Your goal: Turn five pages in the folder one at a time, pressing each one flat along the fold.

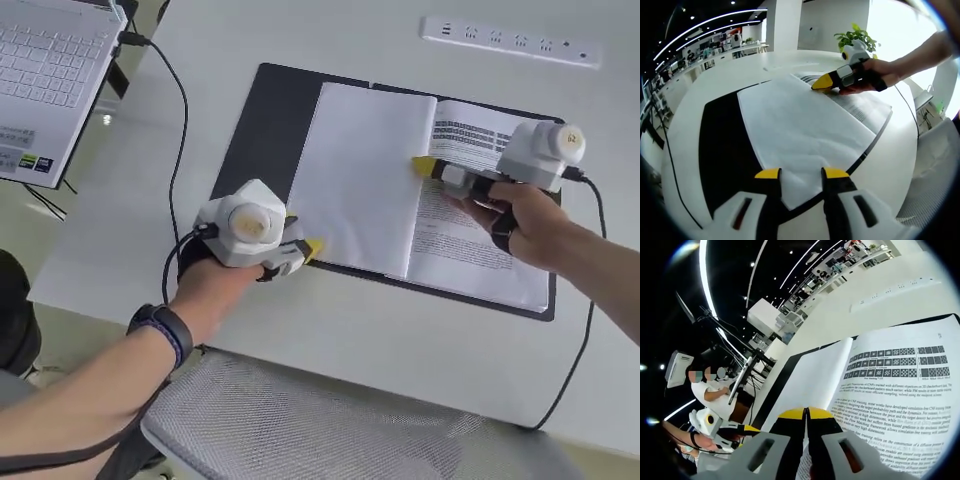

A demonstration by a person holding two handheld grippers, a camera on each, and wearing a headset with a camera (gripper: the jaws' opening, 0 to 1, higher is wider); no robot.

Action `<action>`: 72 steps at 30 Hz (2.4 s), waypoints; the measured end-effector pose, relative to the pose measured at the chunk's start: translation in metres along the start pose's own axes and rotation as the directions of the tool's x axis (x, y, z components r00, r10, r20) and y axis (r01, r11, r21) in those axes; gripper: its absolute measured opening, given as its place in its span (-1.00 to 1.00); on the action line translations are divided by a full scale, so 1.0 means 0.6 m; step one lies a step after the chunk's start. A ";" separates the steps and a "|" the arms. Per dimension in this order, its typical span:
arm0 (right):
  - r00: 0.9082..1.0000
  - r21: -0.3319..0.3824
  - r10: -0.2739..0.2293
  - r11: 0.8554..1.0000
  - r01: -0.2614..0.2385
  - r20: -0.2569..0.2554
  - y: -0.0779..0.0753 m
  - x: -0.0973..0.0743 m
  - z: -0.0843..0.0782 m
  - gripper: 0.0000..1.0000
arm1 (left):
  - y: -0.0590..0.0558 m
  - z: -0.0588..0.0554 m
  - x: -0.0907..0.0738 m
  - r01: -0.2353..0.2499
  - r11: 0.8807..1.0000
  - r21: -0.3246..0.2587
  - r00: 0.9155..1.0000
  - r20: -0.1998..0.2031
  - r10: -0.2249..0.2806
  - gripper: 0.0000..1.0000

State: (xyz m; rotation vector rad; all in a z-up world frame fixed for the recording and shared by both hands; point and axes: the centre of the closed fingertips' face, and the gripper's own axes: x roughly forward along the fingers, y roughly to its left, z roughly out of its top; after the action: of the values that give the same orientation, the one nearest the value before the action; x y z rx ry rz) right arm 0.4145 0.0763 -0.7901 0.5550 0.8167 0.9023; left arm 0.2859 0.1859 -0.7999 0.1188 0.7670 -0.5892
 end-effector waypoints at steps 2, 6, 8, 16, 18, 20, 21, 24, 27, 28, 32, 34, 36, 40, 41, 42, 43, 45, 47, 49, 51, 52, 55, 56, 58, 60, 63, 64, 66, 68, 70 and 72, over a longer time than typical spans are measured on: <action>1.000 -0.005 0.000 1.000 0.000 0.002 0.000 0.001 0.002 -1.00 | 0.000 0.000 0.000 0.000 1.000 -0.001 1.000 0.000 0.000 -0.40; 1.000 0.003 -0.006 1.000 0.006 0.021 -0.007 0.006 0.014 -1.00 | 0.000 0.002 0.000 -0.003 1.000 -0.023 1.000 0.006 0.003 -0.39; 0.999 0.003 -0.012 1.000 0.012 0.030 -0.012 0.011 0.022 -1.00 | 0.000 0.002 -0.001 -0.004 1.000 -0.024 1.000 0.007 0.004 -0.39; 0.995 0.076 -0.005 0.997 -0.003 0.104 -0.045 0.027 0.056 -1.00 | 0.001 0.003 -0.001 0.001 1.000 -0.029 1.000 0.007 -0.001 -0.39; 0.991 0.090 -0.017 0.996 0.005 0.134 -0.051 0.031 0.069 -1.00 | 0.001 0.003 -0.001 0.001 0.999 -0.032 1.000 0.008 -0.001 -0.40; 0.983 0.116 -0.039 0.993 0.018 0.181 -0.054 0.031 0.085 -1.00 | 0.002 0.004 -0.001 0.004 0.999 -0.032 1.000 0.006 -0.004 -0.41; 0.980 0.130 -0.046 0.991 0.021 0.194 -0.056 0.031 0.090 -1.00 | 0.002 0.004 -0.001 0.005 0.999 -0.032 1.000 0.006 -0.005 -0.41; 0.974 0.148 -0.059 0.989 0.026 0.220 -0.070 0.035 0.104 -1.00 | 0.004 0.004 0.000 0.006 0.999 -0.036 1.000 0.006 -0.006 -0.42; 0.966 0.187 -0.080 0.982 0.033 0.248 -0.074 0.039 0.116 -1.00 | 0.002 0.004 0.000 0.003 0.999 -0.037 1.000 0.008 -0.003 -0.40; 0.963 0.196 -0.086 0.980 0.036 0.255 -0.076 0.041 0.120 -1.00 | 0.002 0.004 0.000 0.003 0.999 -0.038 1.000 0.009 -0.002 -0.39; 0.949 0.239 -0.122 0.970 0.052 0.290 -0.098 0.052 0.143 -1.00 | 0.002 0.004 0.002 0.002 0.999 -0.042 1.000 0.011 -0.002 -0.37; 0.945 0.258 -0.135 0.965 0.057 0.299 -0.116 0.059 0.153 -1.00 | 0.003 0.004 0.003 0.005 0.999 -0.042 1.000 0.009 -0.005 -0.37; 0.941 0.266 -0.145 0.962 0.062 0.307 -0.125 0.063 0.162 -1.00 | 0.004 0.004 0.003 0.005 0.999 -0.042 1.000 0.008 -0.005 -0.39; 0.932 0.293 -0.165 0.954 0.067 0.323 -0.137 0.067 0.175 -1.00 | 0.005 0.005 0.003 0.005 0.999 -0.045 1.000 0.008 -0.005 -0.40; 0.927 0.319 -0.174 0.946 0.063 0.332 -0.143 0.069 0.180 -1.00 | 0.005 0.005 0.003 0.005 0.999 -0.044 1.000 0.008 -0.004 -0.40; 0.926 0.317 -0.176 0.946 0.066 0.334 -0.144 0.070 0.182 -1.00 | 0.006 0.005 0.003 0.004 0.999 -0.045 1.000 0.008 -0.004 -0.41; 0.926 0.316 -0.178 0.946 0.069 0.334 -0.145 0.071 0.183 -1.00 | 0.006 0.005 0.004 0.004 0.999 -0.048 1.000 0.009 -0.004 -0.41; 0.924 0.315 -0.182 0.946 0.072 0.336 -0.145 0.073 0.185 -1.00 | 0.006 0.005 0.003 0.004 0.999 -0.049 1.000 0.009 -0.004 -0.41; 0.925 0.312 -0.179 0.947 0.071 0.334 -0.143 0.071 0.183 -1.00 | 0.007 0.005 0.004 0.003 0.999 -0.051 1.000 0.008 -0.003 -0.41; 0.927 0.307 -0.173 0.949 0.067 0.334 -0.143 0.071 0.183 -1.00 | 0.008 0.003 0.006 0.003 0.999 -0.052 1.000 0.008 -0.002 -0.41; 0.928 0.300 -0.171 0.952 0.068 0.331 -0.142 0.071 0.182 -1.00 | 0.009 0.002 0.008 0.003 0.999 -0.052 1.000 0.009 -0.003 -0.41; 0.928 0.298 -0.170 0.952 0.069 0.331 -0.142 0.070 0.181 -1.00 | 0.010 0.002 0.009 0.003 0.999 -0.050 1.000 0.007 -0.003 -0.42; 0.936 0.293 -0.154 0.954 0.058 0.318 -0.136 0.069 0.173 -1.00 | 0.010 0.002 0.009 0.003 0.999 -0.049 1.000 0.007 -0.003 -0.42; 0.942 0.277 -0.139 0.959 0.052 0.305 -0.131 0.069 0.166 -1.00 | 0.009 0.002 0.008 0.003 0.999 -0.049 1.000 0.007 -0.002 -0.42; 0.949 0.262 -0.125 0.964 0.046 0.291 -0.124 0.065 0.156 -1.00 | 0.008 0.003 0.007 0.004 0.999 -0.050 1.000 0.009 -0.003 -0.42; 0.954 0.253 -0.111 0.967 0.038 0.280 -0.119 0.062 0.148 -1.00 | 0.011 0.003 0.008 0.003 0.998 -0.057 1.000 0.010 -0.003 -0.44; 0.964 0.225 -0.079 0.974 0.021 0.253 -0.104 0.053 0.126 -1.00 | 0.014 0.002 0.010 0.003 0.998 -0.059 1.000 0.009 -0.003 -0.46; 0.966 0.223 -0.074 0.975 0.017 0.250 -0.102 0.051 0.121 -1.00 | 0.013 0.002 0.010 0.002 0.998 -0.060 1.000 0.010 -0.002 -0.46; 0.969 0.215 -0.063 0.977 0.011 0.239 -0.094 0.045 0.109 -1.00 | 0.011 0.002 0.009 0.003 0.998 -0.059 1.000 0.011 -0.002 -0.44; 0.972 0.209 -0.053 0.978 0.003 0.230 -0.087 0.041 0.098 -1.00 | 0.008 0.002 0.008 0.002 0.998 -0.057 1.000 0.013 -0.001 -0.42; 0.975 0.198 -0.038 0.980 -0.006 0.219 -0.078 0.035 0.083 -1.00 | 0.007 0.002 0.007 -0.001 0.999 -0.052 1.000 0.016 0.002 -0.41; 0.976 0.200 -0.030 0.980 -0.014 0.216 -0.073 0.029 0.072 -1.00 | 0.007 0.002 0.007 -0.003 0.999 -0.051 1.000 0.019 0.004 -0.41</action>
State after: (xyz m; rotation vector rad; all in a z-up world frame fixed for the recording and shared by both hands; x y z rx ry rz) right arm 0.4761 0.0648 -0.8032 0.8124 0.7134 0.7397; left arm 0.2914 0.1870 -0.8022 0.0678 0.7627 -0.5667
